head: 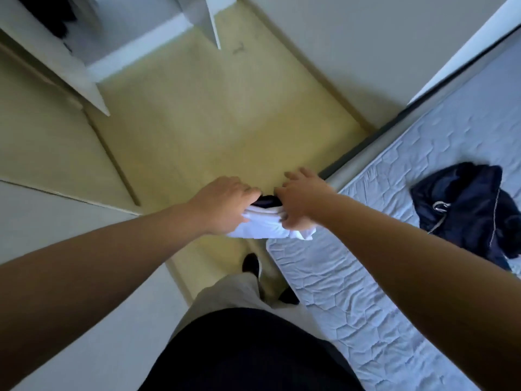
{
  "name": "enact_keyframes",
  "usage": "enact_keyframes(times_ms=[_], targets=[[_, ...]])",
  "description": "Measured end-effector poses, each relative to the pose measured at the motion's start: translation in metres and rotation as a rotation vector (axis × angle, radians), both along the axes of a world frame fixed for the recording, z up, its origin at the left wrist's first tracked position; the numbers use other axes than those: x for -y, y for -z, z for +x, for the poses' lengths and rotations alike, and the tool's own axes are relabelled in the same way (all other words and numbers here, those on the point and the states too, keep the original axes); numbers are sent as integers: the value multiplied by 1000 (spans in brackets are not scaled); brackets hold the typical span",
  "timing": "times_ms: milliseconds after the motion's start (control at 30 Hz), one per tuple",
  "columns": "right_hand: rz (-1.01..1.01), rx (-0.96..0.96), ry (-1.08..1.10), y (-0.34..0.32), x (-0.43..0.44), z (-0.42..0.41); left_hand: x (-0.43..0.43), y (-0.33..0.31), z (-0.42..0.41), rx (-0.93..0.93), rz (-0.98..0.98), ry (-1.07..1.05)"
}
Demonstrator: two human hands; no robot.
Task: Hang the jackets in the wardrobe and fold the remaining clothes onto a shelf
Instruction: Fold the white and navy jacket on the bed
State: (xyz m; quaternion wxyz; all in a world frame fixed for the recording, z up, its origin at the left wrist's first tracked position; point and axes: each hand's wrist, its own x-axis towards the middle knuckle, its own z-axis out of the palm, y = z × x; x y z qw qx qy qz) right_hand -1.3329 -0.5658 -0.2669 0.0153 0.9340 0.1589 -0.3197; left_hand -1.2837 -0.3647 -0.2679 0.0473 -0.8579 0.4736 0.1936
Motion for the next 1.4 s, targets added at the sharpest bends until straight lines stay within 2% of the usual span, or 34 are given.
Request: enact_keyframes(times_ms=[67,167,267,333,500,600,633,700,800,867,967,1067,1167,1233,1400], targets=[[85,-10,74,-33,-17,32,-25,-29,27,-13,-34,-180],[141,60,92,-71,-40,90,-66,-70,81,-190,-120,-457],[174,49,128,-110,-69,160,-104,-107,142,-348,-219,-574],[151,66,144,-133,-94,214,-124,-124,183,-366,-224,-597],[-38,282,68,-179,-158,355,-165,-153,299,-354,-298,-701],[-137,611,54,-202,-182,423,-187,-178,369,-339,-399,-829],[-107,698,91,-209,-190,440,-194,-186,392,-346,-447,-901],[6,755,216,-218,-208,472,-209,-201,439,-367,-582,-1078],[305,697,384,-226,-230,525,-227,-227,509,-395,-835,-1298],[422,660,298,-232,-242,562,-235,-245,556,-412,-1005,-1396],[469,694,40,-246,-260,624,-245,-277,624,-394,-1171,-1468],[607,807,79,-266,-268,699,-254,-312,693,-358,-1292,-1473],[459,975,-69,-290,-275,779,-261,-349,761,-354,-1413,-1472],[409,1039,-72,-311,-281,837,-266,-373,805,-367,-1481,-1477],[452,1155,-126,-356,-303,967,-289,-415,906,-334,-1601,-1459]])
